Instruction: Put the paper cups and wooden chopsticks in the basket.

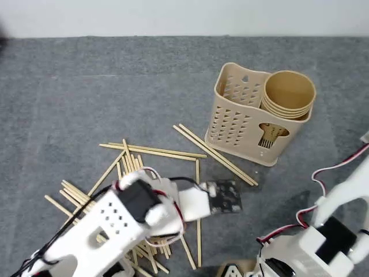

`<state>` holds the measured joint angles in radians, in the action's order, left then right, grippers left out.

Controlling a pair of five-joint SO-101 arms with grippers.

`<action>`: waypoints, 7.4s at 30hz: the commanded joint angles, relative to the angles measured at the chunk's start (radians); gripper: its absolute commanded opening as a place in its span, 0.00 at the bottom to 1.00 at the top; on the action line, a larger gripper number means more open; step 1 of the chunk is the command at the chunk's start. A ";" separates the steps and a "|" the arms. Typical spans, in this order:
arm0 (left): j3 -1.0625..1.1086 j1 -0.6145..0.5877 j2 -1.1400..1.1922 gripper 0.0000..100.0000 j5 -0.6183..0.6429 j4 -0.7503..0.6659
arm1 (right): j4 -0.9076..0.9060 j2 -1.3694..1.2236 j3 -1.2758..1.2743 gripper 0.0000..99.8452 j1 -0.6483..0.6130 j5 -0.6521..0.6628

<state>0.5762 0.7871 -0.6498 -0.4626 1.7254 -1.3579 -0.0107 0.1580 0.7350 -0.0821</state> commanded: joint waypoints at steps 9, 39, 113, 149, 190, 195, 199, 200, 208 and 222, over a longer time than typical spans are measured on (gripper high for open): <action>0.076 -0.163 -0.081 0.29 -0.129 -0.006 | -0.010 0.065 0.063 0.01 -0.035 0.009; 0.328 -0.170 -0.087 0.12 -0.006 -0.318 | -0.012 0.071 0.061 0.01 -0.070 0.008; -0.389 -0.020 0.379 0.01 0.545 -1.458 | -0.067 0.062 -0.040 0.01 -0.036 0.003; -0.799 -0.180 0.832 0.20 0.629 -1.513 | -0.056 0.071 -0.015 0.01 -0.099 0.009; -0.717 -1.007 -0.054 0.01 0.241 -0.087 | -0.437 0.257 0.244 0.01 -0.588 0.364; -0.432 -1.142 -0.178 0.01 0.216 -0.150 | -0.437 0.311 0.149 0.02 -0.800 0.325; -0.148 -1.258 -0.290 0.01 0.219 -0.301 | -0.418 0.300 0.040 0.02 -0.964 0.215; -0.073 -1.283 -0.316 0.01 0.219 -0.347 | -0.407 0.292 0.018 0.04 -1.006 0.196; 0.421 -1.427 -0.459 0.02 0.218 -0.638 | -0.177 0.174 -0.207 0.23 -1.271 0.020; 0.734 -1.524 -0.470 0.02 0.219 -0.890 | 0.449 0.015 -0.509 0.23 -1.541 -0.055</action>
<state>1.3034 -0.7365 -1.0932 -0.2386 0.8769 -1.0096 0.0138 -0.3483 -0.7687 -0.0867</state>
